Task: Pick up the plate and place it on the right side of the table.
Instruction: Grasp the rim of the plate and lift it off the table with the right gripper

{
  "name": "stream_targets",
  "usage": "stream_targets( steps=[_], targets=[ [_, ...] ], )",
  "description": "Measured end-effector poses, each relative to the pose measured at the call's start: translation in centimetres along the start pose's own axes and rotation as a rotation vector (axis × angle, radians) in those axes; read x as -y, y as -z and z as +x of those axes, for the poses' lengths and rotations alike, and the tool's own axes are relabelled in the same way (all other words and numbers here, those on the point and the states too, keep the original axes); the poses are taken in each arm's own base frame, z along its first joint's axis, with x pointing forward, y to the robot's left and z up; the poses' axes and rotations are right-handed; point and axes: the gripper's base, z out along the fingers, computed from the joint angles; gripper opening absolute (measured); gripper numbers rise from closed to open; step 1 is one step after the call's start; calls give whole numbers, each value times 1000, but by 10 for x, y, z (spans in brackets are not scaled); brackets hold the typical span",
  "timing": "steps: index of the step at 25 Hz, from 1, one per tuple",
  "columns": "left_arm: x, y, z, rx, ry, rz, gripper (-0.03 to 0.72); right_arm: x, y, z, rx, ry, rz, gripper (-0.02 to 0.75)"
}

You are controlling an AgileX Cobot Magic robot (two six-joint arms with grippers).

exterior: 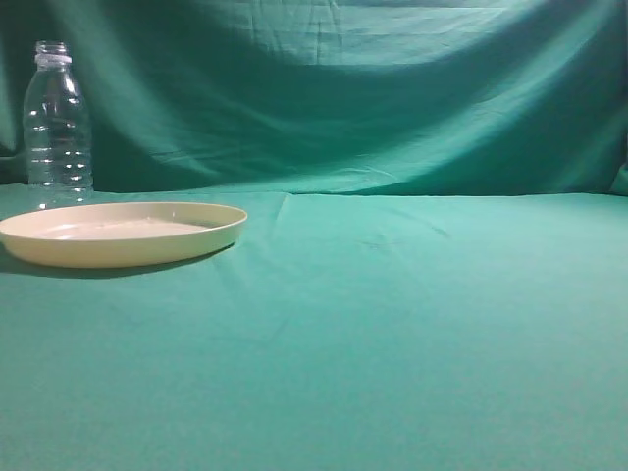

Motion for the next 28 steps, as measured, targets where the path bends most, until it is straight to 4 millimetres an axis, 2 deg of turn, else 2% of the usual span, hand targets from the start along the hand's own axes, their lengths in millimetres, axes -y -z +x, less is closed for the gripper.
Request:
stream_targets(
  steps=[20, 22, 28],
  targets=[
    [0, 0, 0, 0, 0, 0, 0, 0, 0, -2, 22, 7, 3, 0],
    [0, 0, 0, 0, 0, 0, 0, 0, 0, -7, 98, 0, 1, 0],
    [0, 0, 0, 0, 0, 0, 0, 0, 11, -44, 522, -120, -35, 0]
  ],
)
